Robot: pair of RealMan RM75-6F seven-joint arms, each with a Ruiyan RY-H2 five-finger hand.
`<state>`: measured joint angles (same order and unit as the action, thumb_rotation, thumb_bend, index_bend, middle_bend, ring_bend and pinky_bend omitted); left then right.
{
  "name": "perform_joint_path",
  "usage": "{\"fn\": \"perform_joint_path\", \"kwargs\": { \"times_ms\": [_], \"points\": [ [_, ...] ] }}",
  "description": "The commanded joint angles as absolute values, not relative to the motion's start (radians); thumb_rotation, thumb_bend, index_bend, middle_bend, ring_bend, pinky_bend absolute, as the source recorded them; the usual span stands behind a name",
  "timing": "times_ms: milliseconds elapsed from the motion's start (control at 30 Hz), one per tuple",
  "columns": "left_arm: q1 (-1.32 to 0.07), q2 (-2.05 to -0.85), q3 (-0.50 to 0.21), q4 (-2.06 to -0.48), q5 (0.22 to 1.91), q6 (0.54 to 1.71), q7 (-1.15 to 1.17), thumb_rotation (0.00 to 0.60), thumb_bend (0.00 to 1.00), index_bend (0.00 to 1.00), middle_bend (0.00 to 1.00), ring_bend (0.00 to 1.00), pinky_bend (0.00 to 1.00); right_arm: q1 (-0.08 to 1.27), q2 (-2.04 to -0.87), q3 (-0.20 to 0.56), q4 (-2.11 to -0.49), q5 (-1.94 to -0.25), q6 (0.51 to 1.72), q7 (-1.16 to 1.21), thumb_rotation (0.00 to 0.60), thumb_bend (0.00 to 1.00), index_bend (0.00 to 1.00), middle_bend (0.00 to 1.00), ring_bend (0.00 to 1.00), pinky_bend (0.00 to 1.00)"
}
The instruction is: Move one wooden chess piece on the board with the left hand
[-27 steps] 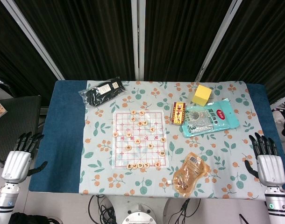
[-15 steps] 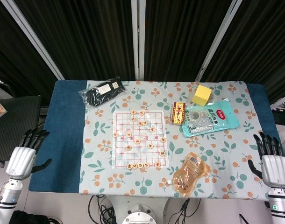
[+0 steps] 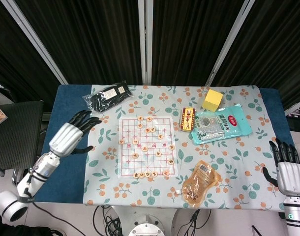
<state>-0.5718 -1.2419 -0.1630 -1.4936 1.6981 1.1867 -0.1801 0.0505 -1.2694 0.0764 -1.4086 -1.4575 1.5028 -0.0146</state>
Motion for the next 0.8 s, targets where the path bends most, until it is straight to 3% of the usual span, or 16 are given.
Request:
{"fn": "perform_joint_path", "kwargs": {
  "times_ms": [33,367,800],
  "points": [
    [-0.718,-1.364,-0.203,-1.343,1.747,1.119,-0.318,0.600,0.19,0.16,0.19,0.04,0.13,0.052,-1.275,0.072,-1.387,-1.475,1.510,0.011,0.600,0.24,0.00,0.00,0.00,0.00],
    [-0.966,-1.563,-0.198,-1.104,1.789,1.023,-0.439,0.600,0.19,0.18,0.19,0.04,0.13,0.038,-1.288,0.077,-1.342,-1.461,1.514,0.063,0.600,0.24,0.00,0.00,0.00,0.00],
    [-1.145,-1.818,-0.147,-0.861,1.762,0.925,-0.519,0.600,0.20,0.19,0.19,0.04,0.13,0.020,-1.302,0.078,-1.312,-1.460,1.531,0.129,0.600,0.24,0.00,0.00,0.00,0.00]
  ]
}}
